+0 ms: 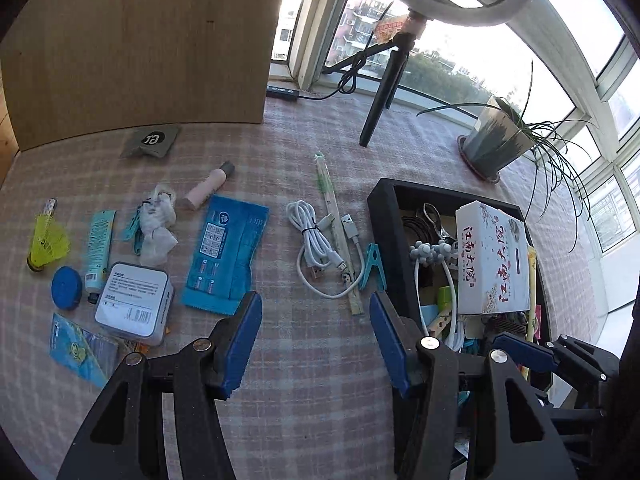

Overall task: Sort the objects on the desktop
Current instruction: 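Move both grippers back over the table toward the remaining items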

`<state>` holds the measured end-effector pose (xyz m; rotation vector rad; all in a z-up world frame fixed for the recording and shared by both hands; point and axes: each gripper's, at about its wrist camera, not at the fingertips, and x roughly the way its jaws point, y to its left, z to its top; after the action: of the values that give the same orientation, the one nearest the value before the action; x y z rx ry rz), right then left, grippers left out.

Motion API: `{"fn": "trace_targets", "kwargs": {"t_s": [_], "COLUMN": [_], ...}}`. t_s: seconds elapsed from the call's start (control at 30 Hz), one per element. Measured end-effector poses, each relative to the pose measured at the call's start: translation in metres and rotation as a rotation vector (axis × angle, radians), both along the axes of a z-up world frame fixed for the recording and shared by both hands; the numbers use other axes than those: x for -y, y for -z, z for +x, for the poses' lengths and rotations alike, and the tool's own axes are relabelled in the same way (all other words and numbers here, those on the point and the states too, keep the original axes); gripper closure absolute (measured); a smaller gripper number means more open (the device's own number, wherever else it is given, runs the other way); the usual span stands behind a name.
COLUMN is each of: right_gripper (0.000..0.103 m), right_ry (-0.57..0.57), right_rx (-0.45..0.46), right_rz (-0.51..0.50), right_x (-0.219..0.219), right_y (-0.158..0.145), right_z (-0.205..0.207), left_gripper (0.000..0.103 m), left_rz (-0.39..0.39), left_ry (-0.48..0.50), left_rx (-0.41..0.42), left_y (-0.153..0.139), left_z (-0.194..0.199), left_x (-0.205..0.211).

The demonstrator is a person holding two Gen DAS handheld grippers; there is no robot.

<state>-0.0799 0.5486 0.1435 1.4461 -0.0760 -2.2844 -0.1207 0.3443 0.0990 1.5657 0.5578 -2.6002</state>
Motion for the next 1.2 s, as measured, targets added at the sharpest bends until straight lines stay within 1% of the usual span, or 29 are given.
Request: {"fn": "trace_targets", "kwargs": {"t_s": [0.1, 0.2, 0.3, 0.4, 0.6, 0.73, 0.83, 0.97, 1.1, 1.2], "right_gripper": [0.063, 0.063, 0.063, 0.063, 0.064, 0.069, 0.073, 0.073, 0.073, 0.073], "right_ry": [-0.032, -0.05, -0.072, -0.084, -0.142, -0.191, -0.228, -0.295, -0.327, -0.324], "right_rx": [0.044, 0.061, 0.106, 0.126, 0.166, 0.19, 0.199, 0.222, 0.242, 0.228], "right_rz": [-0.022, -0.022, -0.053, -0.059, -0.08, -0.082, -0.062, -0.025, 0.026, 0.05], "right_x": [0.02, 0.04, 0.061, 0.083, 0.136, 0.178, 0.21, 0.247, 0.27, 0.275], "right_y": [0.005, 0.01, 0.017, 0.022, 0.032, 0.043, 0.053, 0.07, 0.089, 0.094], "right_z": [-0.003, -0.002, 0.0, 0.002, 0.002, -0.003, -0.009, -0.017, -0.029, -0.041], "left_gripper": [0.049, 0.049, 0.049, 0.049, 0.049, 0.049, 0.049, 0.049, 0.049, 0.049], "left_rz": [-0.004, -0.012, -0.014, -0.002, 0.021, 0.047, 0.066, 0.096, 0.113, 0.136], "left_ry": [-0.044, -0.085, -0.126, -0.167, -0.214, -0.225, -0.231, -0.245, -0.262, -0.278], "left_rx": [0.013, 0.035, 0.059, 0.073, 0.095, 0.104, 0.11, 0.121, 0.137, 0.15], "left_y": [0.005, 0.013, 0.022, 0.031, 0.049, 0.061, 0.069, 0.08, 0.086, 0.09], "left_z": [0.018, 0.036, 0.055, 0.074, 0.104, 0.118, 0.125, 0.134, 0.138, 0.139], "left_x": [0.034, 0.07, 0.107, 0.143, 0.191, 0.206, 0.212, 0.217, 0.219, 0.218]}}
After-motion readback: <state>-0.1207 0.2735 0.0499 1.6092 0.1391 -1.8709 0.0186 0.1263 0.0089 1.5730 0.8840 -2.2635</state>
